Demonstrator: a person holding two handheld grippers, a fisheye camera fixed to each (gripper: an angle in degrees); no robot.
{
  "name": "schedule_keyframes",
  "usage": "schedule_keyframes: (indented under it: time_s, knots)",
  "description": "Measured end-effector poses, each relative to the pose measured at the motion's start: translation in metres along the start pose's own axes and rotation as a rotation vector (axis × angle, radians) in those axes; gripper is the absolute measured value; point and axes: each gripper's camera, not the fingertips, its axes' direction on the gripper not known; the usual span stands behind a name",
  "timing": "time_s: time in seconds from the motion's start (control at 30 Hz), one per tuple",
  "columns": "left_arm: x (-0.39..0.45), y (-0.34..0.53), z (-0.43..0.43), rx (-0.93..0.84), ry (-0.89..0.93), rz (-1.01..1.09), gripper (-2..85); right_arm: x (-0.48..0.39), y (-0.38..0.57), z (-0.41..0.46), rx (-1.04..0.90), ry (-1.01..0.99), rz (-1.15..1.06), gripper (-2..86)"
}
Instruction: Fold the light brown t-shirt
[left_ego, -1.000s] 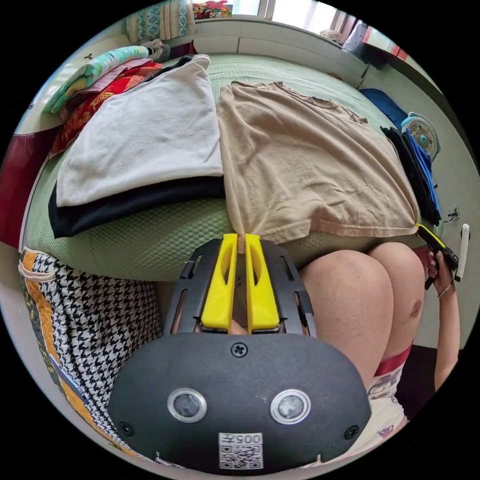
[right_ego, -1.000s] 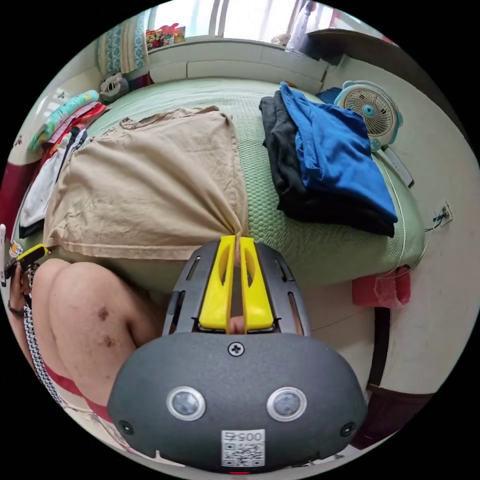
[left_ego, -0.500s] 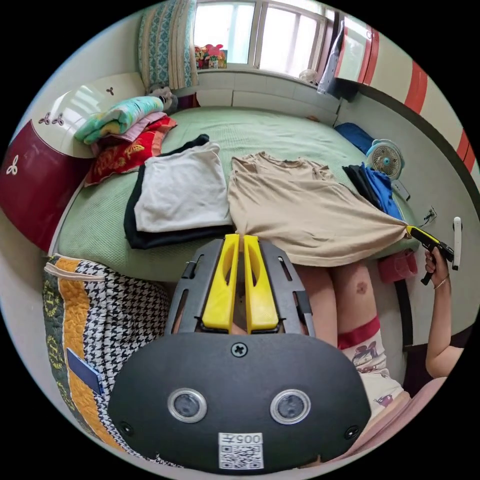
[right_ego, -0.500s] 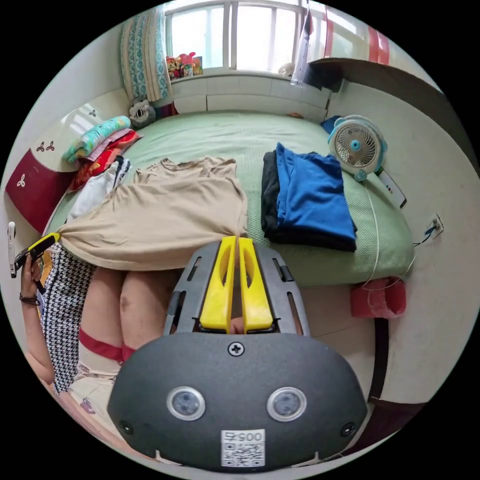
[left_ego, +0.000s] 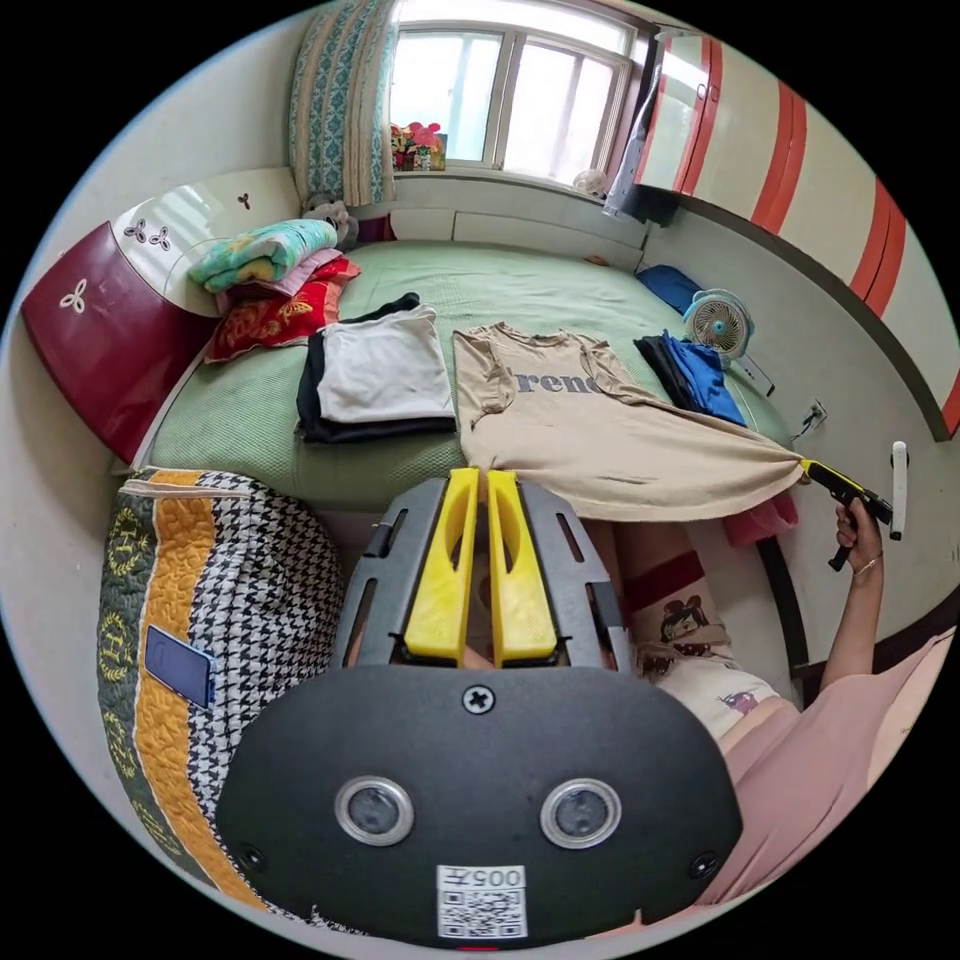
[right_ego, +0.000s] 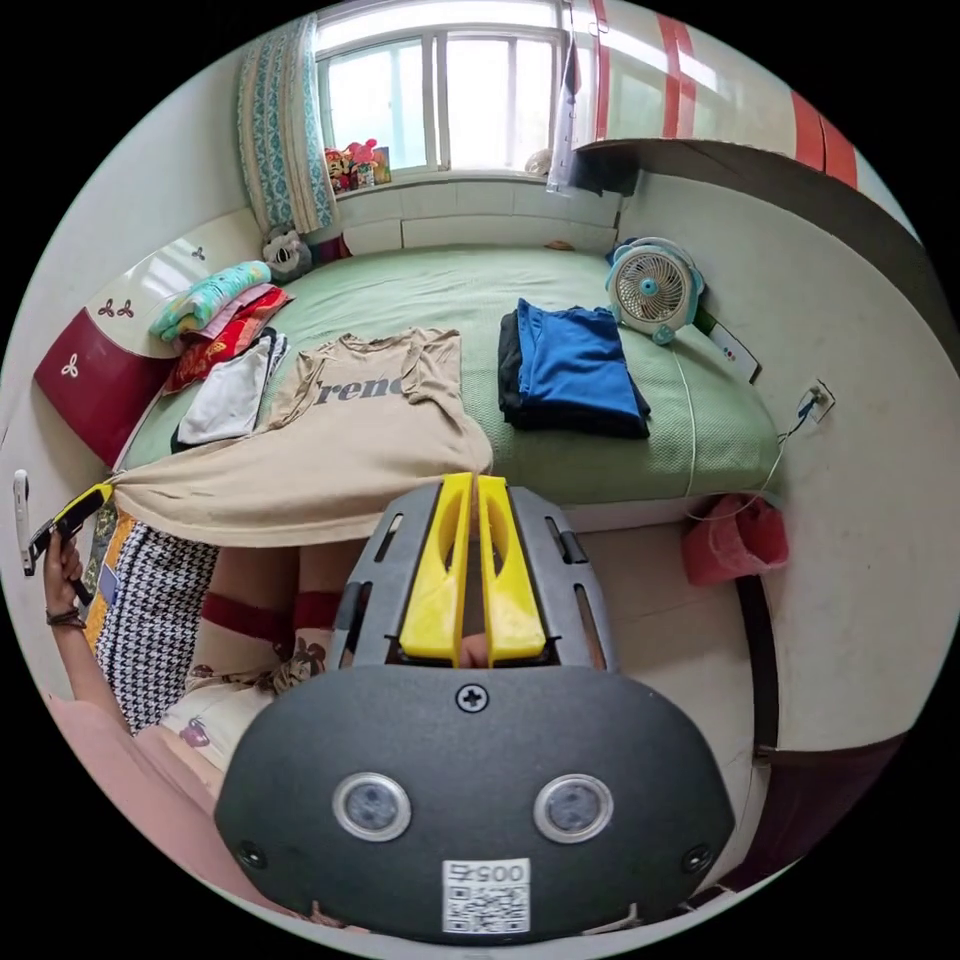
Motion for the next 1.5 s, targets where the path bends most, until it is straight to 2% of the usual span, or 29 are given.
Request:
schedule_keyframes:
  time_s: [0.37,0.63,0.8,1.0,1.1,1.17,1.2,1.27,1.33,1.5]
  knots:
    - [-0.014,-0.011,-0.022,0.037,0.003,-0.008,0.8,0.018,-0.002,-0.023,0.027,-0.015,0.038,-1.6]
    - [-0.029,-0.052,0.029,-0.047,0.004,-0.05,1.0,0.026,-0.035,0.03,-0.035,-0.037,0.091,-1.6]
    - [-0.038,-0.102,0.06,-0.041,-0.013,-0.036,1.1,0.023,-0.09,0.071,-0.037,-0.039,0.075,-1.6]
    - [-0.057,-0.221,0.13,-0.043,-0.013,-0.002,1.8,0.008,-0.213,0.141,-0.037,0.008,0.018,-1.6]
    - [-0.075,-0.299,0.191,-0.072,0.013,-0.064,3.1,-0.003,-0.3,0.203,-0.061,0.041,0.001,-1.3]
    - [-0.089,-0.345,0.247,-0.106,-0.049,-0.156,5.2,-0.005,-0.346,0.247,-0.073,0.011,0.036,-0.7]
    - [-0.092,-0.353,0.261,-0.138,-0.069,-0.182,5.8,-0.004,-0.37,0.281,-0.138,-0.023,0.076,0.0]
    - [-0.1,-0.366,0.302,-0.195,-0.028,-0.247,6.6,0.001,-0.387,0.32,-0.219,-0.053,0.148,1.7]
    - [-0.099,-0.359,0.318,-0.19,0.012,-0.234,7.3,0.003,-0.385,0.338,-0.217,-0.089,0.176,3.7]
    - [-0.084,-0.304,0.348,-0.271,0.031,-0.063,9.5,-0.012,-0.307,0.357,-0.251,-0.121,-0.059,9.1]
